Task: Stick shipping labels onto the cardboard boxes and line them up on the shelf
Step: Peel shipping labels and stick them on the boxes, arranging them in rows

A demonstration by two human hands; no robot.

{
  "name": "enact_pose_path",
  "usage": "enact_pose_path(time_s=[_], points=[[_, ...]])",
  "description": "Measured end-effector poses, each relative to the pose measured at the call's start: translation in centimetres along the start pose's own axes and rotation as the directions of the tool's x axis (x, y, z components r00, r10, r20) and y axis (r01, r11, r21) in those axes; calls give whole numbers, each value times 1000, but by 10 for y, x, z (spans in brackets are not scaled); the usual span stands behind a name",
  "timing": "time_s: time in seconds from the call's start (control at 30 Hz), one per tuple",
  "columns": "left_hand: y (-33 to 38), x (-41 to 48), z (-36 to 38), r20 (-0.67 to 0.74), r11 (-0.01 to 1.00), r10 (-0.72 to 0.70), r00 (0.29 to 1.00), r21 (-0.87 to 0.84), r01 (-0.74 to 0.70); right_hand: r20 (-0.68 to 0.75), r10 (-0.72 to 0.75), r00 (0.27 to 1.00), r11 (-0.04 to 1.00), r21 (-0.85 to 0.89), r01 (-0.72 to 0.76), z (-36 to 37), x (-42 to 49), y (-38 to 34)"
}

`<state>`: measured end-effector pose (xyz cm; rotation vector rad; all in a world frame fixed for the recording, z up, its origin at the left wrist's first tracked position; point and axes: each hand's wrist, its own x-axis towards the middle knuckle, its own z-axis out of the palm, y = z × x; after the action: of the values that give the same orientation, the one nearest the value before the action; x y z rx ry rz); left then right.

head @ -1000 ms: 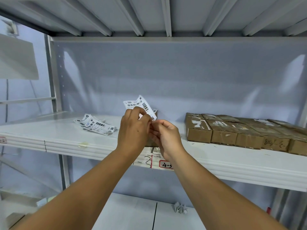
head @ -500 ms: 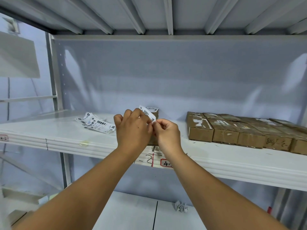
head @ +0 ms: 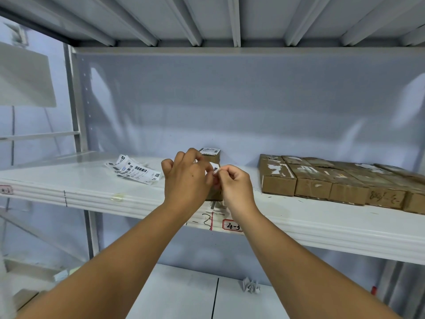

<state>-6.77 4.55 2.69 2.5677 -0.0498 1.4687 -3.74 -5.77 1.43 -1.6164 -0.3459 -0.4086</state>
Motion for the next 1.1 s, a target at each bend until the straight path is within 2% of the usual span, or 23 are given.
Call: enact_pose_path(time_s=[0.2, 0.33, 0.47, 0.57, 0.67, 0.83, 0.97, 1.1], points=[[2, -1, 1, -30, 977, 172, 985, 136, -166, -54, 75, 996, 993, 96, -69, -1, -1, 1], [3, -2, 4, 21, 978, 132, 991, 163, -134, 12, 110, 994, 973, 204, -110, -5, 2, 2], [2, -6, 7, 45, 966, 125, 991, 221, -131, 34, 48, 998, 989, 137, -53, -5, 1, 2], [2, -6, 7, 41, 953, 136, 990, 268, -142, 4, 70, 998, 988, 139, -70, -6, 2, 4], [2, -6, 7, 33, 937, 164, 986, 307, -166, 8, 153, 988, 954, 260, -150, -7, 2, 0], [-1, -6, 11, -13, 934, 214, 977, 296, -200, 98, 248, 964, 876, 402, -266, -11, -2, -7], [-2, -8, 12, -80, 922, 284, 956, 296, -249, 142, 247, 959, 835, 470, -285, -11, -4, -8], [-2, -8, 10, -83, 907, 295, 952, 339, -252, 160, 226, 961, 804, 526, -277, -9, -4, -8]])
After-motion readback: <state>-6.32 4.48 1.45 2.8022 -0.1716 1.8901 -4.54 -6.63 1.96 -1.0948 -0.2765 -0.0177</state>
